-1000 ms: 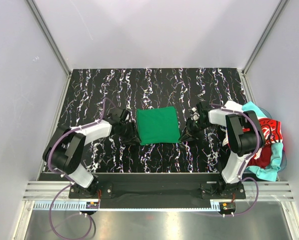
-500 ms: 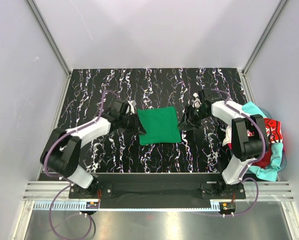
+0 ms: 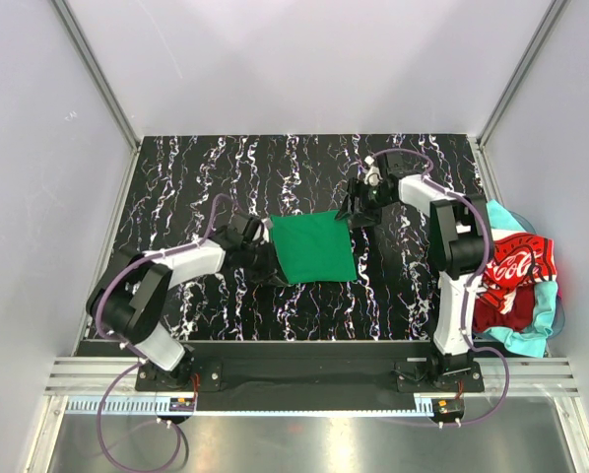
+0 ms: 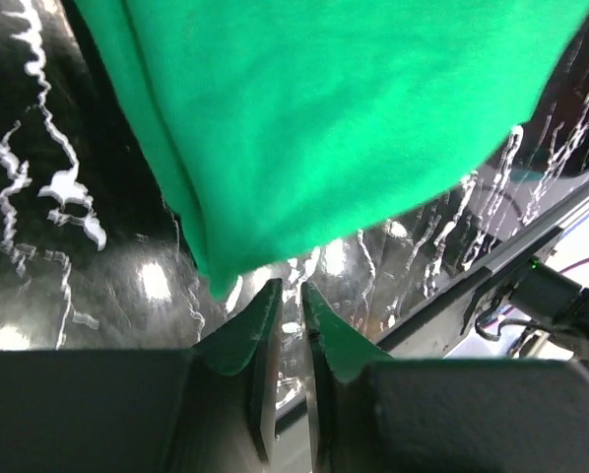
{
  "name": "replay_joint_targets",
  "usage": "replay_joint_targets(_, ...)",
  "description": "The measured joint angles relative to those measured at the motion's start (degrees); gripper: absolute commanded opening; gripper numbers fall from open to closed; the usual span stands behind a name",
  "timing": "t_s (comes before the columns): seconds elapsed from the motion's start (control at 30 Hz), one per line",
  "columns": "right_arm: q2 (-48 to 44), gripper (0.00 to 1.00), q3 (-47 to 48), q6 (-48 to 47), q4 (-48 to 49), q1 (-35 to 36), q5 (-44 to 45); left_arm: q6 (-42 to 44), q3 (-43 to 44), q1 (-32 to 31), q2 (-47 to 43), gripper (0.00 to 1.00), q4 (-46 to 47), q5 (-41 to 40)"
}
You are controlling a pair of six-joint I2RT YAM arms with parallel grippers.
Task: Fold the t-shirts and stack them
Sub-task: Fold the tshirt, then neatly place the folded tshirt to the corner
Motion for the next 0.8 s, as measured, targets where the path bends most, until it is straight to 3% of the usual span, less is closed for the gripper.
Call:
replay_joint_targets(0.27, 6.38, 0.71, 6.91, -1.77, 2.71, 0.04, -3.89, 4.44, 9.16, 0.07, -10.03, 0.21, -8.24, -2.4)
replay_joint_targets(0.43, 7.08, 0.58, 6.78, -1.99, 4.0, 1.01, -5.55, 6.43, 10.03, 2.03, -16.41, 0.21, -12.33, -2.99)
replay_joint_targets(0.5, 7.17, 0.46, 6.34, -2.05, 4.02, 1.75, -5.79, 6.97, 9.84, 3.69, -17.44, 0.21, -13.7, -3.04)
replay_joint_targets(0.6, 7.56, 0.18, 5.73, -2.95, 3.72, 2.86, -5.73, 8.2, 9.22, 6.95, -18.8, 0.22, -16.0, -3.34)
replay_joint_targets(0.63, 7.91, 0.05, 5.79, -3.13, 3.34, 3.06, -5.73, 8.59, 8.87, 7.85, -19.39, 0.22, -16.5, -3.45)
replay_joint_targets(0.67, 8.31, 0.0, 5.92, -3.45, 2.89, 3.26, -5.79, 9.01, 8.57, 8.59, -20.04, 0.22, -17.25, -3.56)
replay_joint_targets(0.8, 8.68, 0.0, 7.69, -4.28, 0.28, 3.37, -3.02, 10.1, 6.86, 10.16, -23.02, 0.22, -18.25, -3.85)
